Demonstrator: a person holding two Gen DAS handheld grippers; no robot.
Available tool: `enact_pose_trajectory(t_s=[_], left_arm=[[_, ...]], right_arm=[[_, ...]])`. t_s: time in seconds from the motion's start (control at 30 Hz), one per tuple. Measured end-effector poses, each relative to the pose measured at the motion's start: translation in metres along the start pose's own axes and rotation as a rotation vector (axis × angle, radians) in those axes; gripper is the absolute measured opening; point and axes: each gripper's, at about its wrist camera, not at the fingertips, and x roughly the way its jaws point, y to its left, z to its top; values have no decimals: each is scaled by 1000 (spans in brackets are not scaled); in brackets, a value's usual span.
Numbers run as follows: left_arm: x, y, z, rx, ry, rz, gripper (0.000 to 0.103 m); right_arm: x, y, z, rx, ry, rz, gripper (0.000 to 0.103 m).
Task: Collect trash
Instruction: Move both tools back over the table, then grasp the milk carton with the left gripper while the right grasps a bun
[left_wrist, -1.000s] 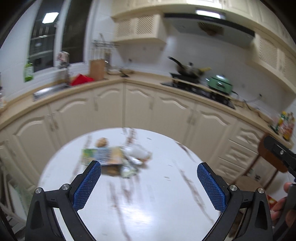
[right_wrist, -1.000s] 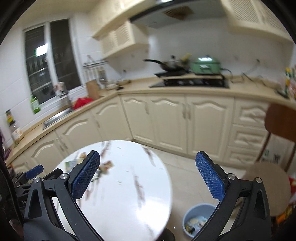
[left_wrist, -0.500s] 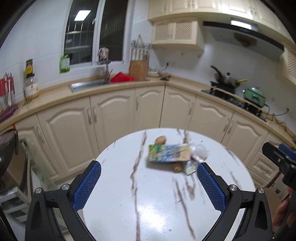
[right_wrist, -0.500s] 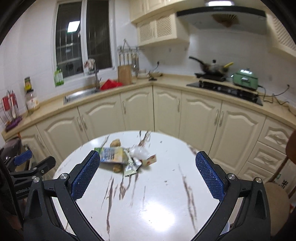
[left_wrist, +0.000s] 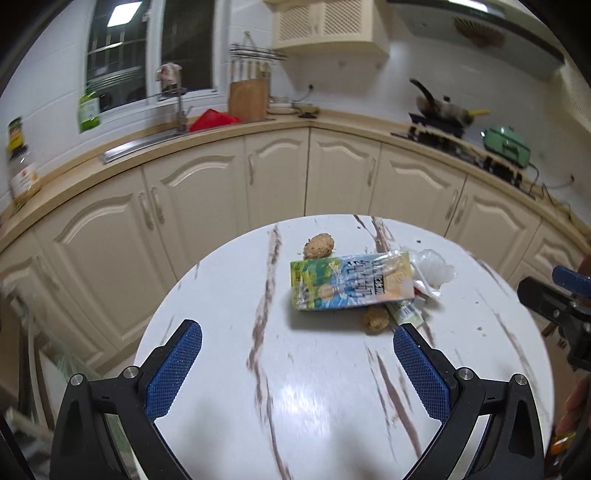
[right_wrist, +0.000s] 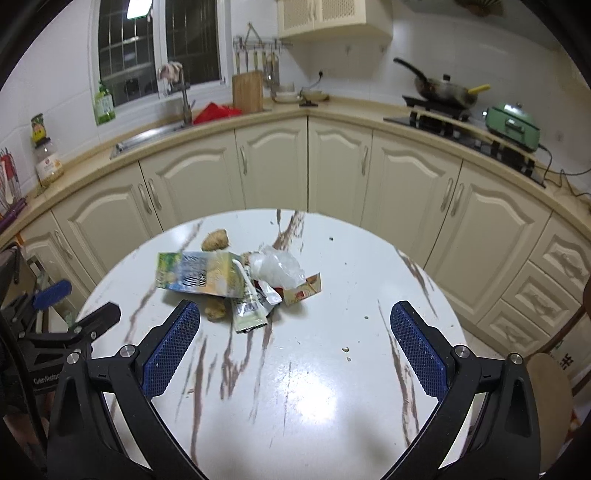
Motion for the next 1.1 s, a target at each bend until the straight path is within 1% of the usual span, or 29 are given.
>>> enact_pose_trajectory(t_s=[0.1,0.17,0.3,0.4,0.53,0.63,0.73,0.8,0.83,0.87,0.9,0.93,0.97,1.1], left_arm=[[31,0,13,52,4,-7,102],[53,-3,15,93,11,-3,102],[90,-8,19,206,23,12,102],[111,-13,20,305,19,2,102],[141,-32,21,479,-8,2,102],[161,-46,20,582,-22,-7,102],[181,-56,22,646,-31,-7,102],[195,-60,26,654,-26,-29,102],[202,-60,28,645,-12,-52,94],[209,-60,30,627,12,-90,86],[215,-59,34,606,37,-124,69],[221,-58,36,579,57,-140,64],[225,-57,37,562,63,-144,63],[235,-52,36,512,72,-173,53]], right_arm=[[26,-2,0,4,49,-8,103],[42,-4,0,10,77,-12,103],[69,-3,-2,5,131,-4,103],[87,2,-5,2,165,17,103],[98,1,-7,25,178,29,103],[102,-1,-8,30,186,25,103],[105,-3,-6,31,190,24,103],[106,-3,-4,30,191,27,103],[106,-3,-4,31,191,29,103],[106,-3,-4,32,191,33,103],[106,-3,-5,34,192,34,103],[106,-3,-5,36,193,35,103],[106,-3,-5,38,193,37,103],[105,-4,-6,44,194,41,103]])
